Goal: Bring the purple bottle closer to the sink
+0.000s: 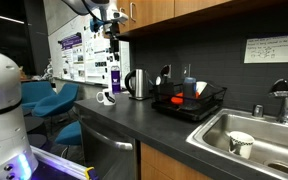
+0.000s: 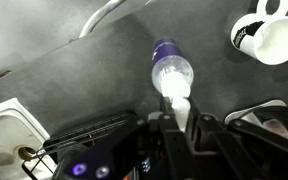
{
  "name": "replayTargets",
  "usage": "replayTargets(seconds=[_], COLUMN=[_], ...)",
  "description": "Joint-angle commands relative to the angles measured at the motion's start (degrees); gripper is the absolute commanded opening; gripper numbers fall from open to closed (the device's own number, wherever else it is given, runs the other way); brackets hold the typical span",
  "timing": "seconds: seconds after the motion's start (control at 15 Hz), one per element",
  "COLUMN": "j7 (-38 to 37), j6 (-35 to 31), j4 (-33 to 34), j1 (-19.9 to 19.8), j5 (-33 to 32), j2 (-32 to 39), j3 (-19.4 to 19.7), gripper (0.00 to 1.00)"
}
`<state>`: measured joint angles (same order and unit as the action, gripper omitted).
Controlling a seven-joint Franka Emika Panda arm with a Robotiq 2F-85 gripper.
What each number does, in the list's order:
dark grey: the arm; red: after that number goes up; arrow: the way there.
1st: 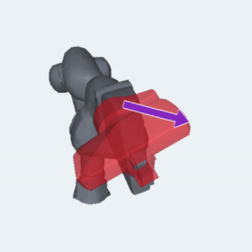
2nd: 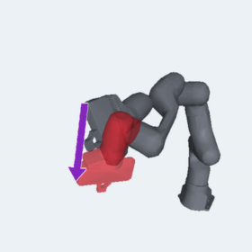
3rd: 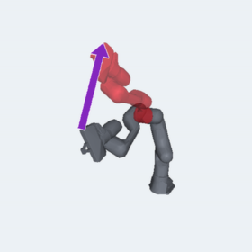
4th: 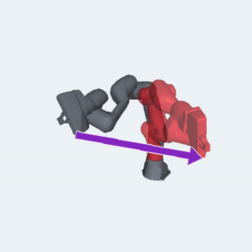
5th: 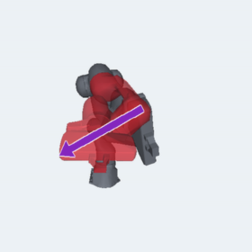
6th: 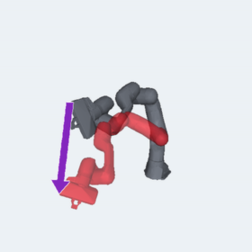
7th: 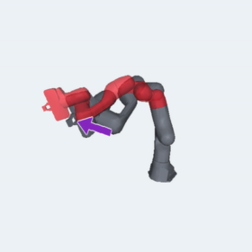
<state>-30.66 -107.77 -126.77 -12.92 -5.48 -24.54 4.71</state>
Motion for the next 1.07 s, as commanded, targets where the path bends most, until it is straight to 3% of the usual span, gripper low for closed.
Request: replayTargets(seconds=[0.0,0.47,1.0], j7=[0.3,-2.8,-3.9], j6=[-1.87,-0.47,-0.64], j4=[-0.62,0.22,2.07], j1=[-1.32,-4.54,-8.77], j5=[-0.31,-1.34,-2.83], j2=[-0.76,-0.43,2.45], j3=[0.28,1.03,5.04], gripper=[0.04,0.04,0.04])
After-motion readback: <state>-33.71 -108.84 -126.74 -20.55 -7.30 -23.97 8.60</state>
